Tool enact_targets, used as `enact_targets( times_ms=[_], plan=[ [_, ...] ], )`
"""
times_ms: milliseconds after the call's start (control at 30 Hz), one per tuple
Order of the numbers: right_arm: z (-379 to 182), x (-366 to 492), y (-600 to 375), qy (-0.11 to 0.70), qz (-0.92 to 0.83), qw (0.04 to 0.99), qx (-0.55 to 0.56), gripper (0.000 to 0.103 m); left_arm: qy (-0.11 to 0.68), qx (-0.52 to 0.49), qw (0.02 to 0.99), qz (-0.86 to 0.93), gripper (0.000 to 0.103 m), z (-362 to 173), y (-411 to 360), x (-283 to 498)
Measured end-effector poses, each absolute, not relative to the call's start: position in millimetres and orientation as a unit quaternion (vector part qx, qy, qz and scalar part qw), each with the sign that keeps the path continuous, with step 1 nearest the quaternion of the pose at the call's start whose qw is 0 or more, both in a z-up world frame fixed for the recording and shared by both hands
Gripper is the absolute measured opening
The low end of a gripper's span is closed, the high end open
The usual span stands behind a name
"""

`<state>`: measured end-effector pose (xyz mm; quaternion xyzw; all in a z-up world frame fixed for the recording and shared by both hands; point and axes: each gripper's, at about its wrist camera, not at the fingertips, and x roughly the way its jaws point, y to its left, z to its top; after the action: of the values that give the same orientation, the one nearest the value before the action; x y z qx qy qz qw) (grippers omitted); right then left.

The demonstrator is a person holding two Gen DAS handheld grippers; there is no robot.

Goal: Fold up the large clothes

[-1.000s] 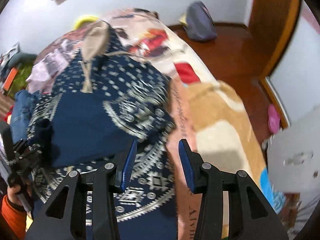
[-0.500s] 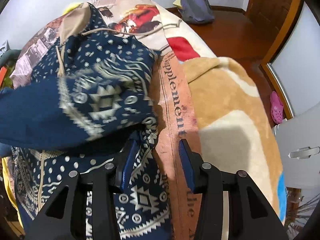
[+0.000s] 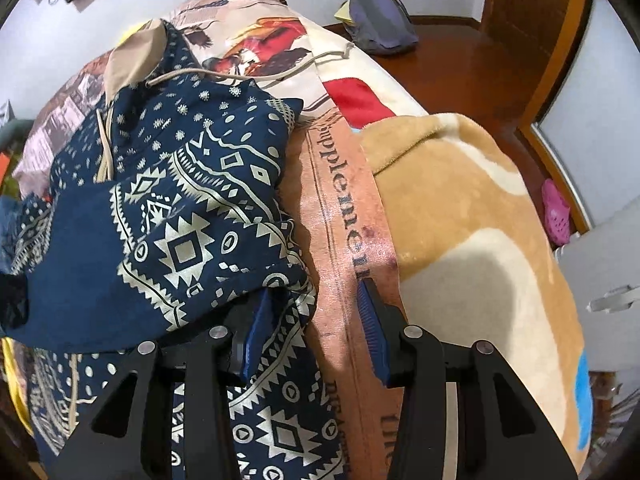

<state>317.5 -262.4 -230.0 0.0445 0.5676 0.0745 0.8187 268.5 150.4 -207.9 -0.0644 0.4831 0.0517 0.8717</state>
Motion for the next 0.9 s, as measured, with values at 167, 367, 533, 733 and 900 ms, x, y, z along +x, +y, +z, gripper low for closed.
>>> enact_targets(
  times_ms=[167, 367, 533, 733, 900],
  plan=[
    [-229, 316, -261, 0.572, 0.066, 0.817, 0.042, 0.040, 0.511, -0.060, 0.856, 0.052, 0.052, -214, 160, 244],
    [-207, 302, -261, 0.569, 0.085, 0.816, 0.048, 0.040, 0.505, -0.021, 0.862, 0.043, 0.052, -191, 159, 229],
    [-165, 292, -246, 0.530, 0.101, 0.842, 0.003, 0.040, 0.468, -0.025, 0.883, 0.026, 0.055, -145, 153, 244],
    [-108, 301, -222, 0.462, 0.149, 0.875, 0.004, 0.040, 0.420, -0.016, 0.907, -0.002, 0.059, -89, 134, 291],
    [-80, 325, -199, 0.416, 0.165, 0.894, 0.018, 0.052, 0.393, -0.010, 0.919, -0.027, 0.060, -63, 114, 343]
  ],
)
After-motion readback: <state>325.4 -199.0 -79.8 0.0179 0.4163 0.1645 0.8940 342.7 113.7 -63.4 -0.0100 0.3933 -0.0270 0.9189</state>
